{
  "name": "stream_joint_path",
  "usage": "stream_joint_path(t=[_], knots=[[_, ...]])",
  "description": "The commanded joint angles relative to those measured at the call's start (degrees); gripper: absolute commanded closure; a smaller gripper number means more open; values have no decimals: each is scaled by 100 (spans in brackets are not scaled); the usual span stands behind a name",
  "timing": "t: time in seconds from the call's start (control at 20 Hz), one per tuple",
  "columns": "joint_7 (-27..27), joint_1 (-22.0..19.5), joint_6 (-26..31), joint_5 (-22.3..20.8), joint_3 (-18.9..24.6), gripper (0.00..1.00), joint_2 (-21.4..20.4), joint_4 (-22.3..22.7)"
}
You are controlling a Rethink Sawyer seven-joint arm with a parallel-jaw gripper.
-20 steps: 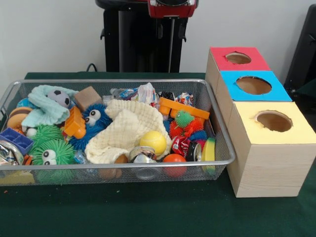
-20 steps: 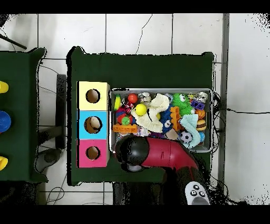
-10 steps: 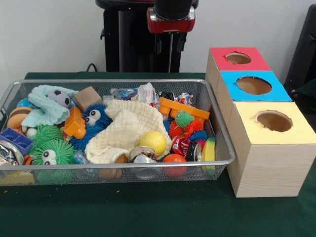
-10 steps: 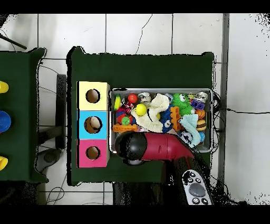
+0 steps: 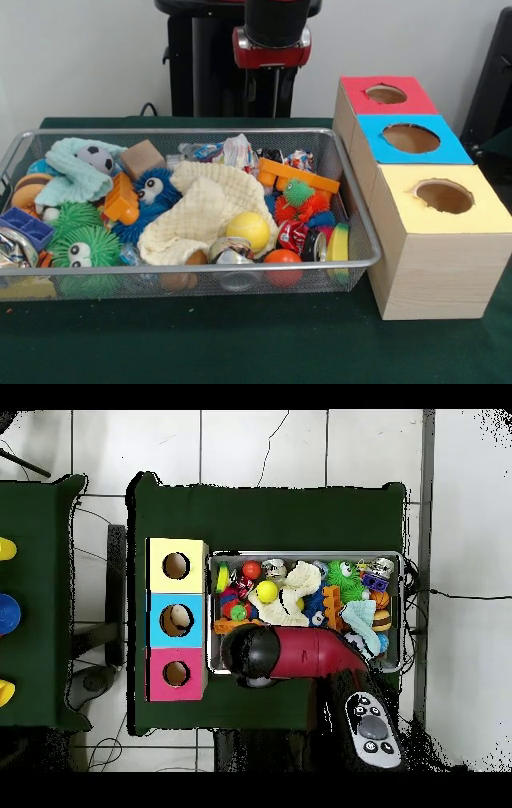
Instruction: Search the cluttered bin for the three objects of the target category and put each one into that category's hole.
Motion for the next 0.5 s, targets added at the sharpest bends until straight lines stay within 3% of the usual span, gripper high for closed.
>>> stream_joint_path(t=[0.05,0.5], knots=[[-278,-222,-241,-315,517,0,329,-582],[-273,-233,-288,-371,502,0,450,-635]])
